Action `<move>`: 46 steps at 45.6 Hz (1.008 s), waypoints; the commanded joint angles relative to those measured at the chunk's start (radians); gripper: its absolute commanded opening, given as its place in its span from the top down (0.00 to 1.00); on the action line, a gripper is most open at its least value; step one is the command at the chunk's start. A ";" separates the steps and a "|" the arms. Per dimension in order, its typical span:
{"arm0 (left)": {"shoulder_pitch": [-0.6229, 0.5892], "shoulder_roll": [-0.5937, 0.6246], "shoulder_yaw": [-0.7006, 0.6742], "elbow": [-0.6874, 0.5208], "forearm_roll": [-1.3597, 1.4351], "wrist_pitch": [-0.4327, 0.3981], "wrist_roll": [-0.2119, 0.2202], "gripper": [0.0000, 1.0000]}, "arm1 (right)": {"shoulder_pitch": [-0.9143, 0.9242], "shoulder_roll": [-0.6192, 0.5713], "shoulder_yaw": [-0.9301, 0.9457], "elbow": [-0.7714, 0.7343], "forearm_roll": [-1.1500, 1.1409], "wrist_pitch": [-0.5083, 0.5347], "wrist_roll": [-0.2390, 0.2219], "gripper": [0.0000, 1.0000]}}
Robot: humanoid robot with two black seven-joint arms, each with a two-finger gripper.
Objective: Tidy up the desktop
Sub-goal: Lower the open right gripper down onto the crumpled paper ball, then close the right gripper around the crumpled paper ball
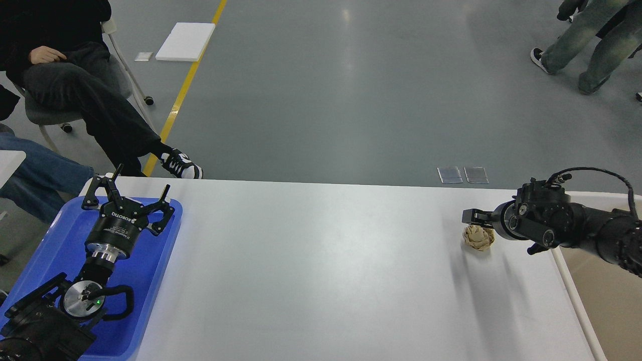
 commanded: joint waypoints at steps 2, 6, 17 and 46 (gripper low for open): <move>0.000 0.000 0.000 0.000 0.000 0.000 0.000 0.01 | -0.048 0.031 0.055 -0.055 -0.017 -0.005 0.001 0.00; 0.000 -0.002 0.000 0.000 0.000 0.000 0.000 0.01 | -0.065 0.041 0.077 -0.081 -0.031 -0.006 0.001 0.00; 0.000 0.000 0.000 0.000 0.000 0.000 0.000 0.01 | -0.099 0.063 0.127 -0.128 -0.049 -0.019 0.001 0.00; 0.000 0.000 0.000 0.000 0.000 0.000 0.000 0.01 | -0.139 0.081 0.144 -0.154 -0.049 -0.098 0.001 0.01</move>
